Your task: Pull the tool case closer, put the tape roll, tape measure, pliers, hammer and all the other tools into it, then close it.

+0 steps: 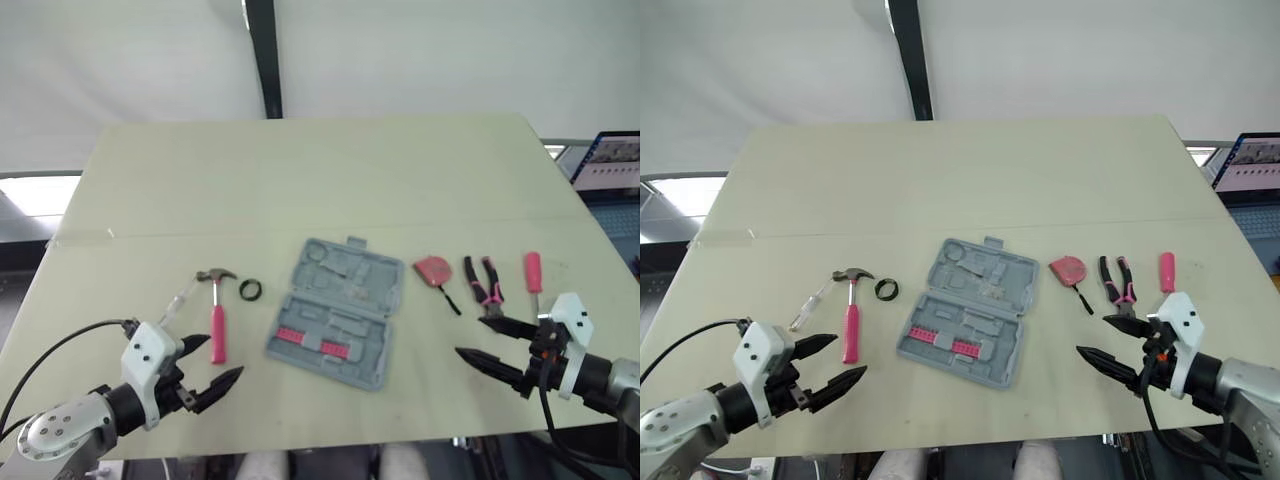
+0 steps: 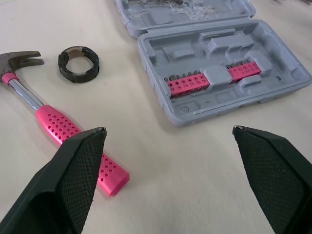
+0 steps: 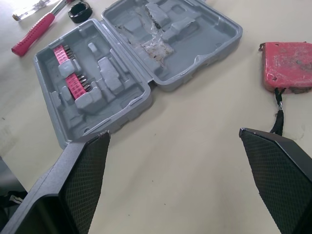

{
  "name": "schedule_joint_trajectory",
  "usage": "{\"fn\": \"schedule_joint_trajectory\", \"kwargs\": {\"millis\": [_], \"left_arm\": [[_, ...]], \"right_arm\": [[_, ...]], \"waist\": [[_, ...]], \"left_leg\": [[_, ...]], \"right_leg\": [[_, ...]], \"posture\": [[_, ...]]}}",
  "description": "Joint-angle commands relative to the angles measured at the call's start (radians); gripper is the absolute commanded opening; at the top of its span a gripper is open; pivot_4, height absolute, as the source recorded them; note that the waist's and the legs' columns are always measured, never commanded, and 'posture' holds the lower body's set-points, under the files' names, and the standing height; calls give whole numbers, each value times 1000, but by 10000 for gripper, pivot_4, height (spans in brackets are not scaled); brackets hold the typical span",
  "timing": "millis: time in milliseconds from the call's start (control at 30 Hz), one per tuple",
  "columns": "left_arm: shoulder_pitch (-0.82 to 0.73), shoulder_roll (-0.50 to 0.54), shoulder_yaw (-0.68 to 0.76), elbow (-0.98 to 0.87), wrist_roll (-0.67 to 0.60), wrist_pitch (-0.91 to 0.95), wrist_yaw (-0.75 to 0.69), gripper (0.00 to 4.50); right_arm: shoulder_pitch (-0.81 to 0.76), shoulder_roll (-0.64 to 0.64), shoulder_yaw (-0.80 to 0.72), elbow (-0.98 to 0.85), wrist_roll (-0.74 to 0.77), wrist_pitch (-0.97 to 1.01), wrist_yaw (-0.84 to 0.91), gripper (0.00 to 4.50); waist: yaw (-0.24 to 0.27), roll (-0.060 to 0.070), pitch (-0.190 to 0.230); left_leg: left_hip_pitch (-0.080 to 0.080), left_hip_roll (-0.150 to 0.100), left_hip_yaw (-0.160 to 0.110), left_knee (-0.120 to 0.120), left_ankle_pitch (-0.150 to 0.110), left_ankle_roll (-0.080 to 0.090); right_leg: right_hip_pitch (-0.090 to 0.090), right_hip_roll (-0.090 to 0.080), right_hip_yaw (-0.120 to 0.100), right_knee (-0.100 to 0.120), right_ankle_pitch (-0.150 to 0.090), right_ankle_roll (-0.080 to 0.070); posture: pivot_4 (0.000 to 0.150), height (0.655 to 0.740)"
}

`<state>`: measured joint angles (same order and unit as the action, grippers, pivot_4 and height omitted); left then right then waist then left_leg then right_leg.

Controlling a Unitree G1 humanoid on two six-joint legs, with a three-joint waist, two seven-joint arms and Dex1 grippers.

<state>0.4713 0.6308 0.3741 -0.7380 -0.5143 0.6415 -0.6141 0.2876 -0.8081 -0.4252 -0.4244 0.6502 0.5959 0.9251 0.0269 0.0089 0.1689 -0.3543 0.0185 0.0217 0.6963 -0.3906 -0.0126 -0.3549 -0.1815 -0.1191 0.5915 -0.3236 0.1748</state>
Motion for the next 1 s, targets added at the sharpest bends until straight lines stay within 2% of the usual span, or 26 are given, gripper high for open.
{"fn": "schedule_joint_trajectory", "kwargs": {"millis": [33, 233, 267, 367, 567, 600, 633, 733, 833, 1000], "left_arm": [[9, -5, 2, -41, -21, -5, 0, 44447], [24, -16, -7, -53, -30, -3, 0, 44447], [24, -20, -8, -54, -39, -1, -3, 42247], [27, -22, -11, -60, -52, 6, -3, 31498], [-25, 3, -25, -43, -65, 19, -12, 611], [-59, 17, -38, -29, -60, 24, -14, 0], [-83, 27, -46, -19, -57, 28, -14, 0], [-256, 77, -132, 73, 4, 53, 7, 0], [-436, 103, -214, 185, 3, 128, -2, 0], [-591, 131, -322, 352, 34, 159, -70, 0]], "right_arm": [[-1, 6, -12, -5, 11, -13, 9, 45000], [-10, 8, -1, 6, 9, -18, 11, 45000], [-11, 7, 1, 7, 9, -17, 12, 45000], [-16, 10, 7, 10, 6, -23, 10, 36564], [-30, 7, 31, 12, 6, -21, 18, 5143], [-37, 6, 41, 12, 5, -19, 18, 755], [-42, 6, 48, 12, 3, -17, 17, 243], [-109, 19, 120, 33, -41, -12, -34, 243], [-214, 45, 208, 80, -94, 11, -95, 243], [-344, 93, 310, 136, -143, 92, -181, 243]], "waist": [[0, 0, 0], [0, 0, 0], [0, 0, 0], [0, 0, 0], [0, 0, 0], [2, 0, 0], [4, 0, 0], [3, 0, 0], [-2, 0, 0], [-10, 0, 0]], "left_leg": [[0, 0, 0, 0, 0, 0], [0, 0, 0, 0, 0, 0], [0, 0, 0, 0, 0, 0], [0, 0, 0, 0, 0, 0], [0, 0, 0, 0, 0, 0], [0, 0, 0, 0, 0, 0], [0, 0, 0, 0, 0, 0], [1, 0, 0, 1, 0, 0], [1, 0, 0, 1, 0, 0], [1, 0, 0, -2, 0, 0]], "right_leg": [[0, 0, 0, 0, 0, 0], [0, 0, 0, 0, 0, 0], [0, 0, 0, 0, 0, 0], [0, 0, 0, 0, 0, 0], [0, 0, 0, 0, 0, 0], [0, 0, 0, 0, 0, 0], [0, 0, 0, 0, 0, 0], [1, 0, 0, 1, 0, 0], [0, 0, 0, 2, 0, 0], [-3, 0, -1, 3, 0, 0]], "posture": [[1500, 7400], [1500, 7400], [1500, 7400], [1500, 7400], [1500, 7400], [1500, 7400], [1500, 7400], [1500, 7400], [1500, 7400], [1500, 7400]]}}
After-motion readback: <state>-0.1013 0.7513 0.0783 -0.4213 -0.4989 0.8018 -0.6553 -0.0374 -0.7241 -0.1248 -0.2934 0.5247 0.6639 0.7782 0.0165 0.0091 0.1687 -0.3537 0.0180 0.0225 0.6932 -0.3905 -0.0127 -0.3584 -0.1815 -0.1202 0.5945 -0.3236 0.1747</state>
